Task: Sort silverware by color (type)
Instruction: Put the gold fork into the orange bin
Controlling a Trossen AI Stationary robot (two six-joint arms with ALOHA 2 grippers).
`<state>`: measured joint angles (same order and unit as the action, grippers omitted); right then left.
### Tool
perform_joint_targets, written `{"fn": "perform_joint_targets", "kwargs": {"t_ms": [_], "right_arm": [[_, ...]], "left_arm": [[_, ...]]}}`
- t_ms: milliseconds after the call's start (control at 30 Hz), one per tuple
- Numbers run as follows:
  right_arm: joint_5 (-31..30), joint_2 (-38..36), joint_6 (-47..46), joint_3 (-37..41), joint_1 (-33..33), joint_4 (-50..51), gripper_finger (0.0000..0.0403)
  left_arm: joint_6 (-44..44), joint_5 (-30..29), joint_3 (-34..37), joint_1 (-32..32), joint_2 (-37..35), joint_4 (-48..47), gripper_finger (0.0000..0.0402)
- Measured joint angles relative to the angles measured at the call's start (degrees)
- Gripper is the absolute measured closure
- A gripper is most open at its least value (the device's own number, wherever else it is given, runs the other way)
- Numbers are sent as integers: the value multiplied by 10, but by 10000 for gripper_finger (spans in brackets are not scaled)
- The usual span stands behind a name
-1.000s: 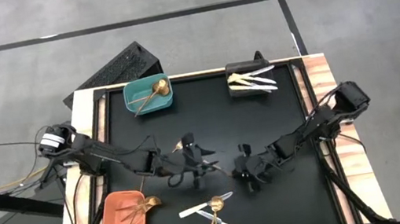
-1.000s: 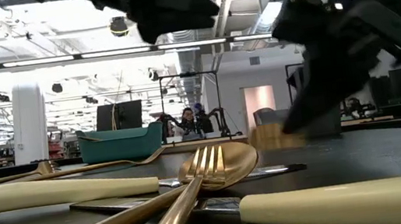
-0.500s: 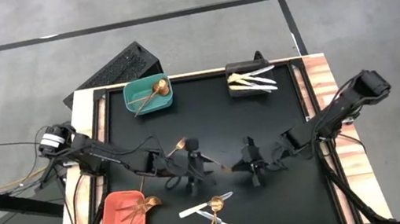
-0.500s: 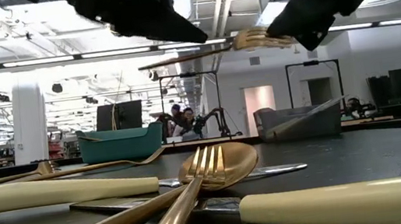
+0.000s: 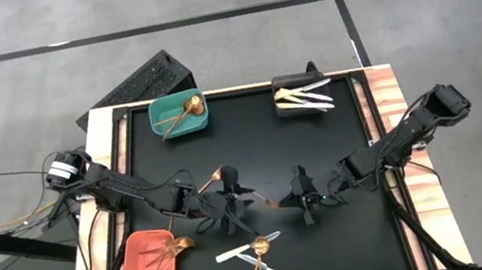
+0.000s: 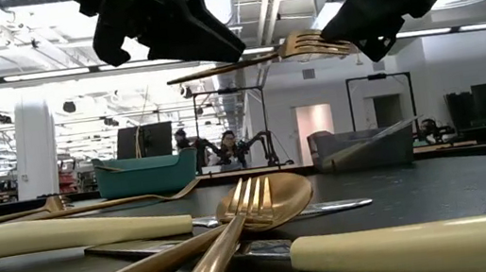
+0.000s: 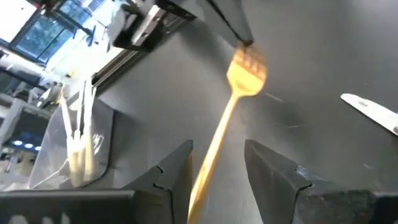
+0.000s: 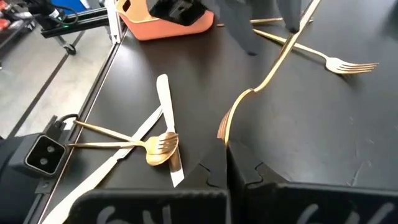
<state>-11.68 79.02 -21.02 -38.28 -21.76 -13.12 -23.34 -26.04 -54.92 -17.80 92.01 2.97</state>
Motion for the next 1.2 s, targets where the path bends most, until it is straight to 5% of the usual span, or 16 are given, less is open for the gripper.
{"fn": "perform_joint_targets", "kwargs": {"t_ms": [333, 600, 767, 1000, 1200], "right_arm": [[-2, 0, 4, 0, -9, -25, 396], [-23, -1, 18, 0, -9, -67, 377], [-78, -6, 75, -1, -9, -138, 330], [-189, -31, 125, -1, -6, -175, 271], [-283, -33, 125, 0, -6, -171, 248]], "left_arm": [[4, -36, 0, -1, 0, -25, 359], [85, -43, 1, -7, 0, -37, 387], [188, -143, -18, -30, 0, -81, 390], [361, -239, -84, -73, -1, -259, 391], [697, -226, -143, -126, -5, -531, 391]]}}
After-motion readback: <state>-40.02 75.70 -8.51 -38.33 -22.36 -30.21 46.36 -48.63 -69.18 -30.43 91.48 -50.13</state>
